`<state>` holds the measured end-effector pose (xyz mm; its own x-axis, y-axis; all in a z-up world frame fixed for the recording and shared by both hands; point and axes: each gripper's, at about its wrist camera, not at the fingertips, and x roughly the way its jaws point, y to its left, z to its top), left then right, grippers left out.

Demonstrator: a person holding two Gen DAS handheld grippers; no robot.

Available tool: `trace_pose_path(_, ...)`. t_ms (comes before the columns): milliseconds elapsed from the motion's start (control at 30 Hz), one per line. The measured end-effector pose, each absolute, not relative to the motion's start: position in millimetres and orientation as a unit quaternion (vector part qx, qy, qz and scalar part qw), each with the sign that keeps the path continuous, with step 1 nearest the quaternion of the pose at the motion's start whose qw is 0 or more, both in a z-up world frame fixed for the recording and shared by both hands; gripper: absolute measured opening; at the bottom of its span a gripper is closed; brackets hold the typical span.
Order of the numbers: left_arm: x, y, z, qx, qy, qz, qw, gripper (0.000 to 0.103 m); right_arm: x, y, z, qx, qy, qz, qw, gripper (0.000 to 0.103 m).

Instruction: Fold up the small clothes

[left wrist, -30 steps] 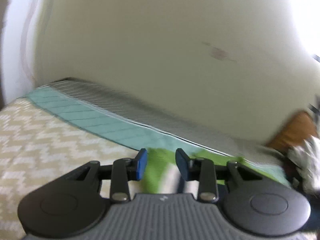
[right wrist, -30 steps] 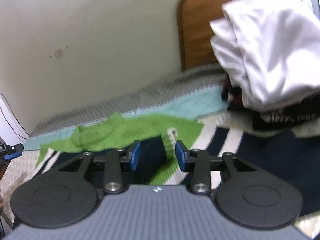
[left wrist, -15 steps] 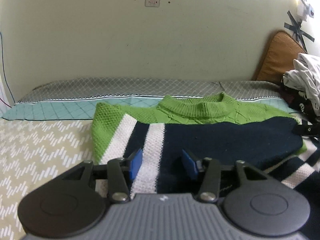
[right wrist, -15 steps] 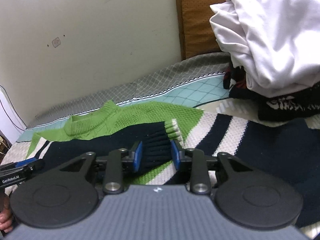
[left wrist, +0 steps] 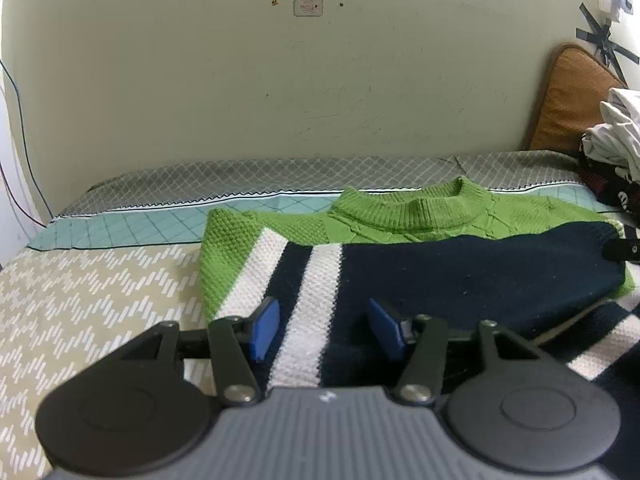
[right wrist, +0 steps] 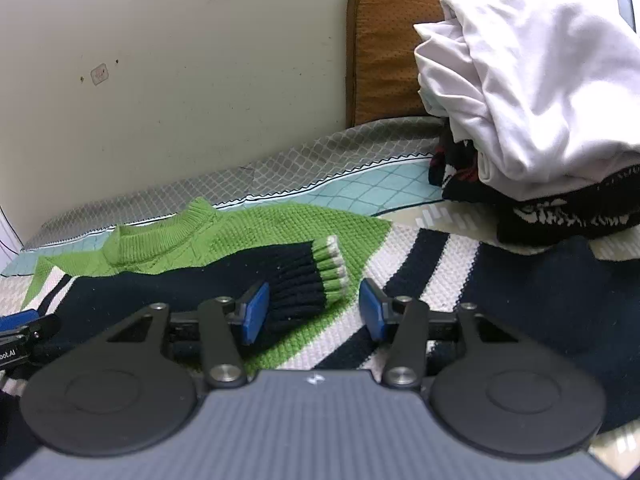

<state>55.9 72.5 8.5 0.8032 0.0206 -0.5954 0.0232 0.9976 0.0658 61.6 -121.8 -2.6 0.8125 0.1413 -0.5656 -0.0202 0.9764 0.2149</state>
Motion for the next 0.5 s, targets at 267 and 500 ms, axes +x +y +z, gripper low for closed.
trace_pose_path(267, 57.1, 68.0, 7.1, 0.053, 0.313, 0.014, 0.948, 0.058, 61.6, -123.3, -2.9, 0.103, 0.303, 0.046, 0.946, 0.054)
trace_pose_path(500, 57.6, 66.9, 7.3, 0.059, 0.313, 0.021, 0.948, 0.062, 61.6, -123.1, -3.0, 0.102, 0.305, 0.048, 0.946, 0.055)
